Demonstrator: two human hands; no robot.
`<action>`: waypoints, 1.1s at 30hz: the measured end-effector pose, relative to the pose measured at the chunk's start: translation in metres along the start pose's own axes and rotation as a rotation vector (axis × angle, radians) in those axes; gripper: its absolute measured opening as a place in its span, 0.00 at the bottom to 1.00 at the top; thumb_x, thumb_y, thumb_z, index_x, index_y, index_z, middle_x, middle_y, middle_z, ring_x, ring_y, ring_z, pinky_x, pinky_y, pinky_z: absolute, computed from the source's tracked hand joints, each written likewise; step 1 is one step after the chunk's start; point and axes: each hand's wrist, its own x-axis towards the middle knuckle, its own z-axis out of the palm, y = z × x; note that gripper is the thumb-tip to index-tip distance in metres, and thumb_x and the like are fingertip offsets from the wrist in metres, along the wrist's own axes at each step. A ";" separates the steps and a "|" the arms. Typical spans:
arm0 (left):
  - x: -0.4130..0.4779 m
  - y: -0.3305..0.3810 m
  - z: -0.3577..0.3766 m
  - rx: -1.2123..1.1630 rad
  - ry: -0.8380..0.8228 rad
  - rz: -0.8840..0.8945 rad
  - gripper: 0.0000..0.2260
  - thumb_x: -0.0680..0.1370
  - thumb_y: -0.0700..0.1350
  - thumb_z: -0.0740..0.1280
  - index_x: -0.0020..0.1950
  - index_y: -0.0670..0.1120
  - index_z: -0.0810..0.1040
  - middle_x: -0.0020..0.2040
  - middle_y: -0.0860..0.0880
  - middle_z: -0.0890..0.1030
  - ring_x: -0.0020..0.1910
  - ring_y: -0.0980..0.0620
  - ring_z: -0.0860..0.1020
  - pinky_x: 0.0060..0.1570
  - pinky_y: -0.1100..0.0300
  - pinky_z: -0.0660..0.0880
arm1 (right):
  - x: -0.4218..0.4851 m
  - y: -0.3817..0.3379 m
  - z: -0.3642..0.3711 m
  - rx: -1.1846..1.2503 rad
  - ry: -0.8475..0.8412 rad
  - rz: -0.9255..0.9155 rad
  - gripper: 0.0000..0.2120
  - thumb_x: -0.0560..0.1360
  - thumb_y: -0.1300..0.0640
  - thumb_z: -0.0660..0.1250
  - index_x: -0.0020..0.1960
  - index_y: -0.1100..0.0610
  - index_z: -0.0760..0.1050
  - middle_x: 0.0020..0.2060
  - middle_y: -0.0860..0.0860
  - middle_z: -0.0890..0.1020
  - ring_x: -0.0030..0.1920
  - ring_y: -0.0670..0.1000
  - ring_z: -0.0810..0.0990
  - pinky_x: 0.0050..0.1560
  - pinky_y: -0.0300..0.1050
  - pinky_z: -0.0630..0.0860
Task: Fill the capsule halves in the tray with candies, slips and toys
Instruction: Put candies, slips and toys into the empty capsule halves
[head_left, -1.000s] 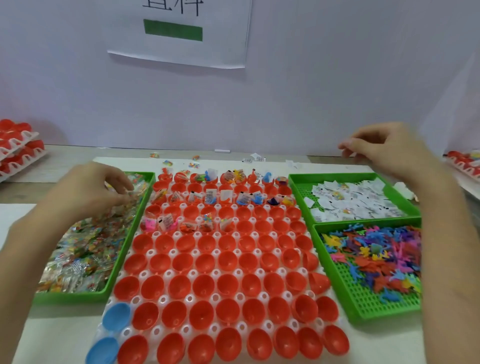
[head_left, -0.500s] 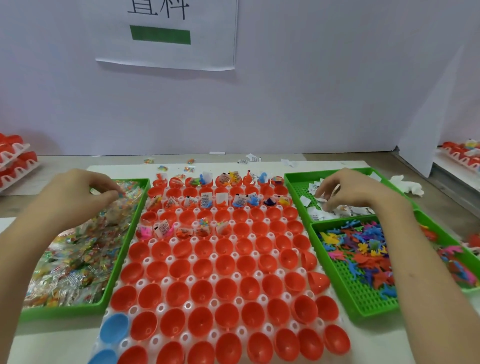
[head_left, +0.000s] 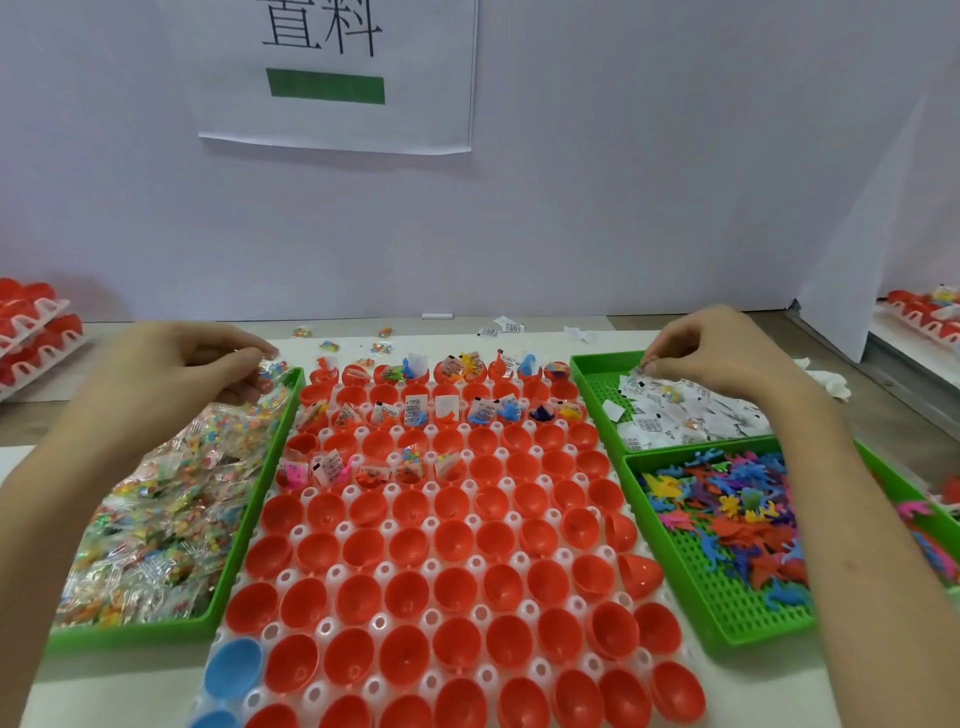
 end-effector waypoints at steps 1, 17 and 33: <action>-0.004 0.009 0.004 -0.082 -0.006 0.004 0.11 0.79 0.43 0.70 0.43 0.58 0.87 0.37 0.49 0.86 0.37 0.53 0.85 0.42 0.61 0.83 | -0.002 -0.006 -0.003 0.030 0.017 -0.016 0.04 0.71 0.54 0.78 0.40 0.48 0.85 0.37 0.43 0.86 0.44 0.44 0.83 0.40 0.40 0.73; -0.064 0.107 0.087 -0.589 -0.058 0.086 0.10 0.78 0.40 0.70 0.42 0.51 0.86 0.38 0.45 0.86 0.39 0.47 0.87 0.40 0.62 0.82 | -0.062 -0.150 -0.004 0.645 -0.223 -0.504 0.11 0.67 0.51 0.77 0.43 0.57 0.82 0.34 0.54 0.86 0.34 0.50 0.85 0.38 0.36 0.78; -0.071 0.118 0.079 -0.588 -0.062 0.087 0.08 0.73 0.52 0.71 0.46 0.50 0.87 0.38 0.47 0.86 0.37 0.52 0.85 0.40 0.68 0.79 | -0.068 -0.161 0.008 0.448 -0.165 -0.379 0.09 0.68 0.51 0.80 0.41 0.52 0.82 0.35 0.49 0.86 0.36 0.47 0.84 0.38 0.37 0.76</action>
